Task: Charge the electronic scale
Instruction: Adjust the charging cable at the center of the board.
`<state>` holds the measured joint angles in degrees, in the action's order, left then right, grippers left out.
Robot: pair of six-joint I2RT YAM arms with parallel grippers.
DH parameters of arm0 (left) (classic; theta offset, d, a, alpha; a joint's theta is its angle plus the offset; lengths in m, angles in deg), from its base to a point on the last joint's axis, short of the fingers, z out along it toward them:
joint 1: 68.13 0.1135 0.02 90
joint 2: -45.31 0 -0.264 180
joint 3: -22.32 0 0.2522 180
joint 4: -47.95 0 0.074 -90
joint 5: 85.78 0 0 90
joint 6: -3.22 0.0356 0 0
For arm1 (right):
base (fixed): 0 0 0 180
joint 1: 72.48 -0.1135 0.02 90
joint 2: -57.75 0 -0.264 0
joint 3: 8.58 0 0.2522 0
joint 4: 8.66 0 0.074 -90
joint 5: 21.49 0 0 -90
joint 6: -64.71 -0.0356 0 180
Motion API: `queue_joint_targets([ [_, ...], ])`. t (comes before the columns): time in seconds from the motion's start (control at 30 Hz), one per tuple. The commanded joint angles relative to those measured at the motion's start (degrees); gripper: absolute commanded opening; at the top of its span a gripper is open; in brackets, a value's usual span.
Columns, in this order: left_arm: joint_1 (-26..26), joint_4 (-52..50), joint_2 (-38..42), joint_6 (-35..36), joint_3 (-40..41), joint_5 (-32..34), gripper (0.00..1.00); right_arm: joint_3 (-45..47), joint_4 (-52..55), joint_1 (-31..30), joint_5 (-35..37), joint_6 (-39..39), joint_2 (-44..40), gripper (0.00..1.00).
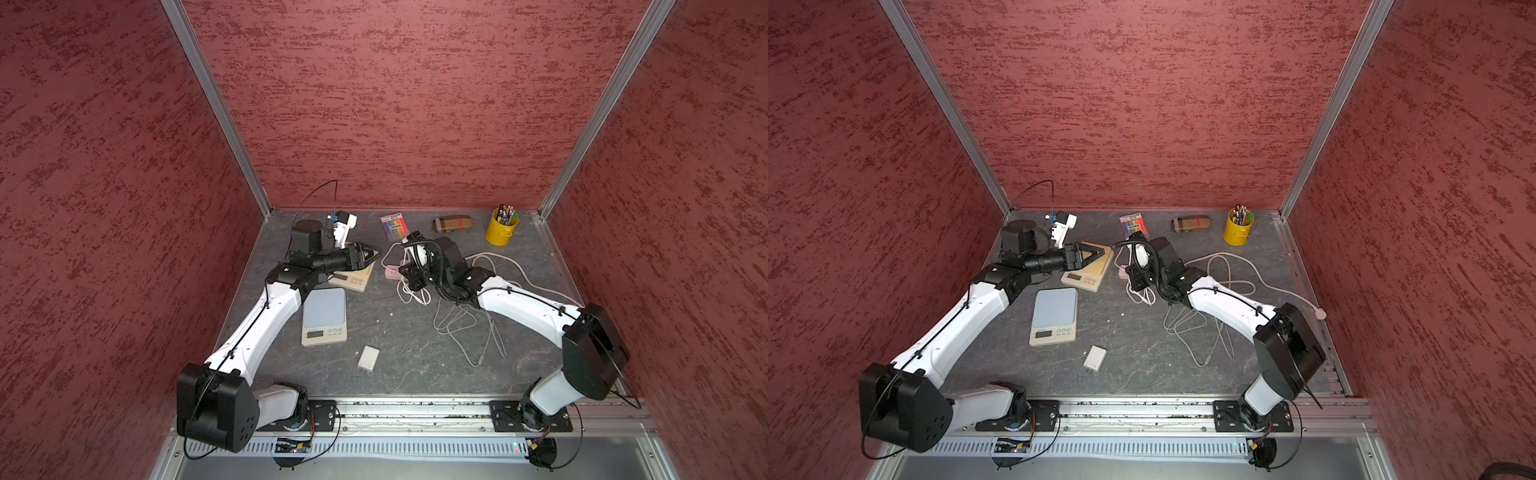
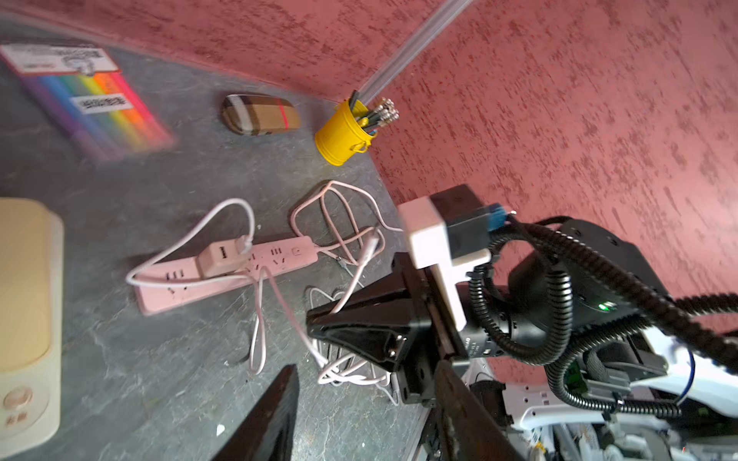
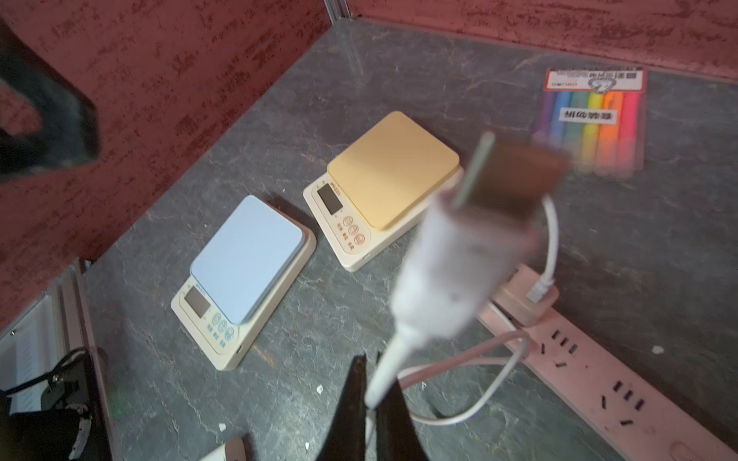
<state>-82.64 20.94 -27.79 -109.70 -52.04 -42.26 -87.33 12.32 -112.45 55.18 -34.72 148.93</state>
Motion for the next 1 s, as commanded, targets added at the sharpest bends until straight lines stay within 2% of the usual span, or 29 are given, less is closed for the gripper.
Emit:
queue_joint_targets([
  [0.0, -4.5, -1.6, -3.0, 4.0, -2.2, 0.7, 0.53, -1.2, 2.7, 0.0, -2.6, 2.8, -0.6, 0.0],
  [0.2, -8.1, 8.4, -5.4, -0.5, 0.7, 5.0, 0.43, 0.3, -2.6, 0.1, -7.0, -1.9, -1.5, 0.0],
  [0.5, -9.1, 10.1, -8.7, -1.0, -0.3, 9.8, 0.42, 1.6, -3.5, 0.0, -8.8, -3.2, -2.3, 0.0],
  [0.73, -9.1, 10.8, -12.3, -1.3, -2.4, 9.7, 0.31, 2.0, -3.8, 0.0, -9.4, -3.4, -2.9, 0.0],
  [0.87, -9.1, 12.3, -13.0, -2.3, -2.6, 8.5, 0.28, 2.0, -3.3, 0.0, -9.9, -3.0, -2.4, 0.0],
  [0.9, -9.1, 12.6, -13.0, -2.4, -2.6, 8.3, 0.26, 2.0, -3.1, 0.0, -9.9, -2.8, -2.1, 0.0],
  [0.97, -9.0, 13.1, -13.0, -2.8, -2.5, 8.1, 0.13, 1.7, -2.5, 0.0, -10.1, -2.5, -1.6, 0.0],
])
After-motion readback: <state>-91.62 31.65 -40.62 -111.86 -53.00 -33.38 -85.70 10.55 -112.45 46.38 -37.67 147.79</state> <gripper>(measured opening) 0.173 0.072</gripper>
